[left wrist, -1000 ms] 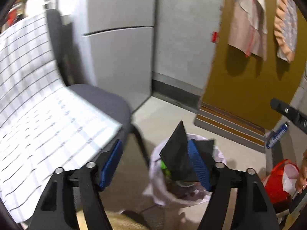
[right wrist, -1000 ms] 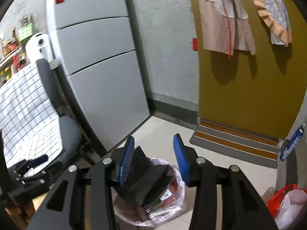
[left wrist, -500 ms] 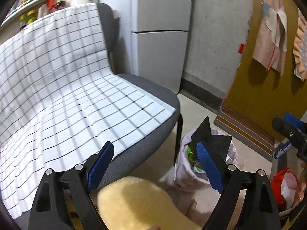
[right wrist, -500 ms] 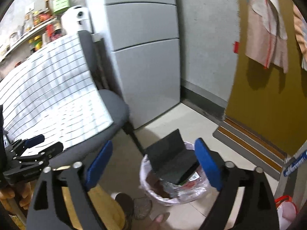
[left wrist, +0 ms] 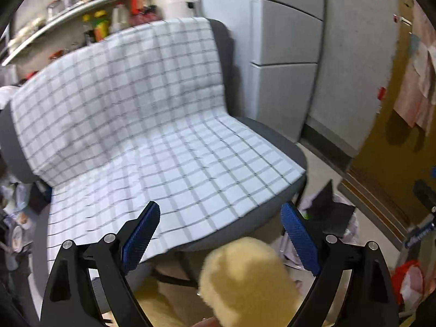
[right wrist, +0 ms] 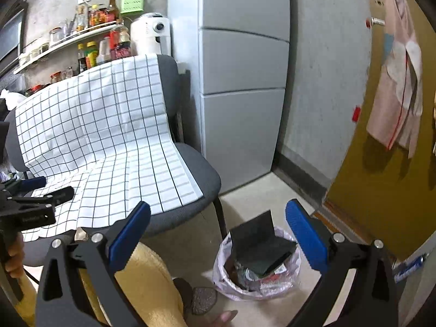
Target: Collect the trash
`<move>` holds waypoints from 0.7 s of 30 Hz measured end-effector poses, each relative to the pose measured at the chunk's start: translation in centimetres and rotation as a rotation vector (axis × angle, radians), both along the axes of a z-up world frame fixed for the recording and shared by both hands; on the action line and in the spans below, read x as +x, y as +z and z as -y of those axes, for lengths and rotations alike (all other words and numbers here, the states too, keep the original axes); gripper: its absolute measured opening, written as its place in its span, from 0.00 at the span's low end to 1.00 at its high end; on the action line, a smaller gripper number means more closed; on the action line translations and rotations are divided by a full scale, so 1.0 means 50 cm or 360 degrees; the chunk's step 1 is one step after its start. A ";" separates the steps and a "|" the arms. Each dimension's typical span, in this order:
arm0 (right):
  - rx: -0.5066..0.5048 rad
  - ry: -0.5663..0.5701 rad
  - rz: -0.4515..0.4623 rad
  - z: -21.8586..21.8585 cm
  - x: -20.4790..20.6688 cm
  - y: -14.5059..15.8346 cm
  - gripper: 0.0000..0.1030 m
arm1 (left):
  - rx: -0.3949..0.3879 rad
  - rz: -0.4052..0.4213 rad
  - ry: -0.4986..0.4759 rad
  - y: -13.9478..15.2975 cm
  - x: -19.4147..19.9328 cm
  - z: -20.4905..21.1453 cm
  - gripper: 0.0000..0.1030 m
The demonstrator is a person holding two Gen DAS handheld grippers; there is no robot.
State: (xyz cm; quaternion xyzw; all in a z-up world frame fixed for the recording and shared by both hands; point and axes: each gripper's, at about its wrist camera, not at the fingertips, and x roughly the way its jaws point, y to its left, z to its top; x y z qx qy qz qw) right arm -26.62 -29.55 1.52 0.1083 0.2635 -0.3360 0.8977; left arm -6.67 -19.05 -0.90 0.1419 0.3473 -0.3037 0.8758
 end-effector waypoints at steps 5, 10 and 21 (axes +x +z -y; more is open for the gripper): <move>-0.0034 0.0033 0.0035 -0.017 0.005 0.027 0.94 | 0.0028 0.0069 0.0080 0.022 -0.003 -0.045 0.87; -0.0057 0.0057 0.0046 -0.032 0.008 0.037 0.94 | 0.0019 0.0072 0.0150 0.032 0.003 -0.077 0.87; -0.0039 0.0038 0.0054 -0.032 0.010 0.031 0.94 | 0.0010 0.0063 0.0166 0.032 0.013 -0.082 0.87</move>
